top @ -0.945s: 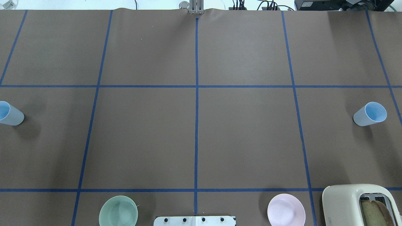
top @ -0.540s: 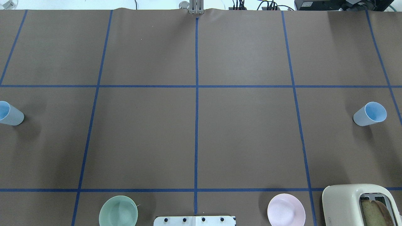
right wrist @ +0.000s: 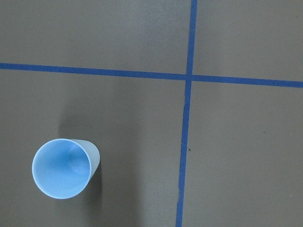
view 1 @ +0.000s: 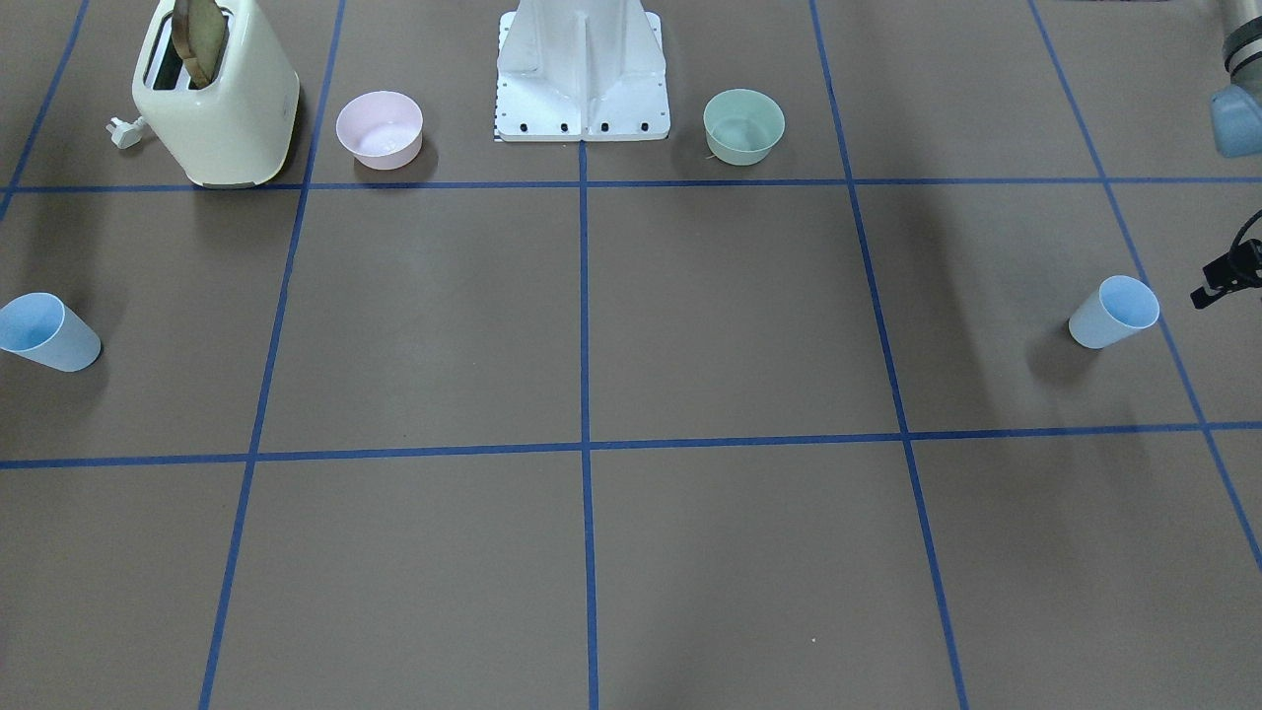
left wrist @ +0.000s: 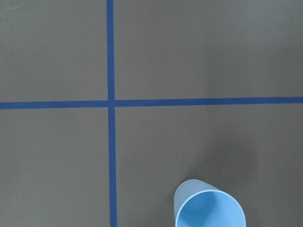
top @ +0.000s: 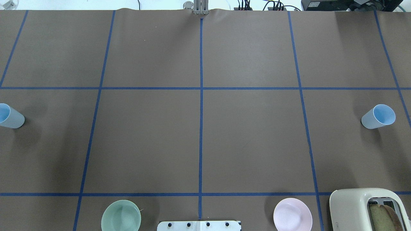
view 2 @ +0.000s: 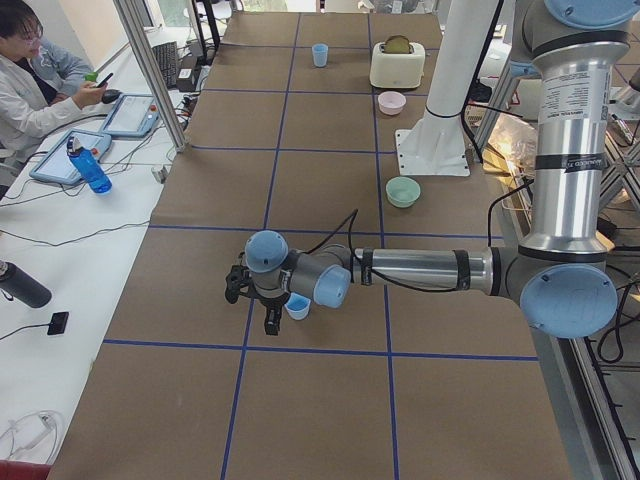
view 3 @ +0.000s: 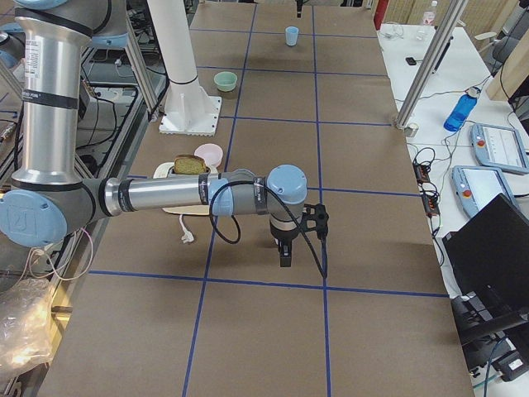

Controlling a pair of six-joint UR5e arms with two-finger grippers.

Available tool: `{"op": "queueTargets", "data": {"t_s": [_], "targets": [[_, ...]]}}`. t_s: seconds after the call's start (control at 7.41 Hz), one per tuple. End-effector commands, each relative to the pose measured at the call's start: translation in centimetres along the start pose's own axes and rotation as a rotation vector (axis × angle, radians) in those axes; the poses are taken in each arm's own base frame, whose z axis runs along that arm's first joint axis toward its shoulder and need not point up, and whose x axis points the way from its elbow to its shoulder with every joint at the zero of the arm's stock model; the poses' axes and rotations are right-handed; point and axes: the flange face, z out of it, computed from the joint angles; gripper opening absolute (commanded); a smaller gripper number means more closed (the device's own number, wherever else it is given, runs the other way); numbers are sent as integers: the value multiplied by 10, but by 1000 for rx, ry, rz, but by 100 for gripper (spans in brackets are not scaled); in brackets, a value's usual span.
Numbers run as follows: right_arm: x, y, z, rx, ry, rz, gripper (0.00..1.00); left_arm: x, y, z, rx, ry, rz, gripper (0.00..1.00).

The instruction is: Stack blue cups with both arms

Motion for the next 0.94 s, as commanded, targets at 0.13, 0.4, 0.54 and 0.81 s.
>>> {"op": "queueTargets", "data": {"t_s": [0.13,0.4,0.54,0.81], "targets": [[-1,-1,1,-2,-3,-1,100,5,4,19,29,1,1,97],[2,3,4,-15,-1,10,100,6,5,20,28,4,2,96],[2,3,5,-14,-2,9,100,6,8,21,30,8,9,95],[1,2,7,-16,-3,-2,100,9,24,31,20,31,34,94]]}}
